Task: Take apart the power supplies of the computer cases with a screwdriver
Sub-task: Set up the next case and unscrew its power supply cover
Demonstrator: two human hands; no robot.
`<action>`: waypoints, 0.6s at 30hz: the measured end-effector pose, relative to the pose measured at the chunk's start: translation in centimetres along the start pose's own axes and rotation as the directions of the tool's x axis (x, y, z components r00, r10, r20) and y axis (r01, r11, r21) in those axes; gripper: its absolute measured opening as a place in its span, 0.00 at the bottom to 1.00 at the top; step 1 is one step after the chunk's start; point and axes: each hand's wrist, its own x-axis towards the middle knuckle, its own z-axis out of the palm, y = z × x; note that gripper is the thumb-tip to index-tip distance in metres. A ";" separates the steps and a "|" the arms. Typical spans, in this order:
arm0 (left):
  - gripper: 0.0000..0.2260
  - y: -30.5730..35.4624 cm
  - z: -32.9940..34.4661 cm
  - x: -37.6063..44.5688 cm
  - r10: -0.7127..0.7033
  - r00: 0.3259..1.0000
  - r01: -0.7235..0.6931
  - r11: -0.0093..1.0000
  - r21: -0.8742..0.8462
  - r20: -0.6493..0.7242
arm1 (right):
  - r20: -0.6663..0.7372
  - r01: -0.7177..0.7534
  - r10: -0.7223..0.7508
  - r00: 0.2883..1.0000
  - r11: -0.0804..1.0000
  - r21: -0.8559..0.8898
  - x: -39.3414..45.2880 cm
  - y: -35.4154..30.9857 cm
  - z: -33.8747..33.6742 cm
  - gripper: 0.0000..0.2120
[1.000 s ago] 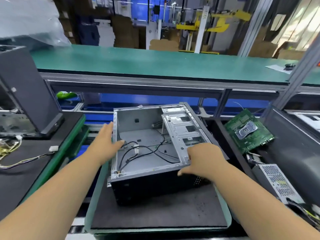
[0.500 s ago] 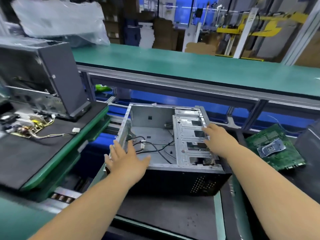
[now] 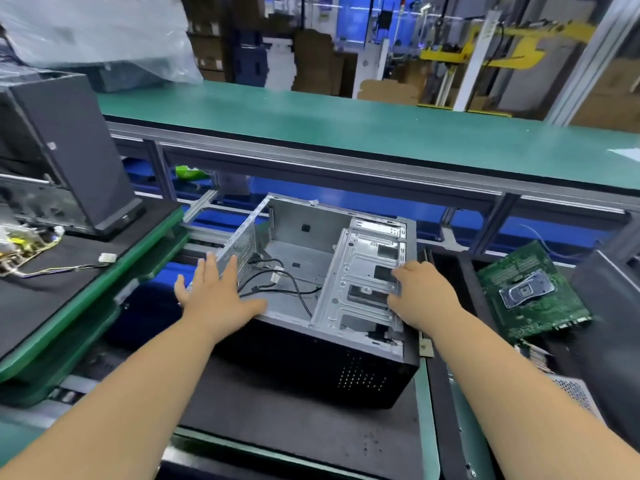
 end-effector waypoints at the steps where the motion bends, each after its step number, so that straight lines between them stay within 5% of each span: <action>1: 0.48 -0.3 -0.1 0.6 0.024 1.000 -0.023 1.000 -0.013 0.007 | 0.010 -0.019 0.019 1.000 1.000 -0.008 -0.4 -0.4 -0.1 0.23; 18: 0.42 -4.8 -3.1 12.9 0.487 0.873 -0.486 0.871 -0.071 0.013 | -0.001 -0.300 0.300 0.954 0.952 -0.057 -2.9 -9.9 -2.5 0.16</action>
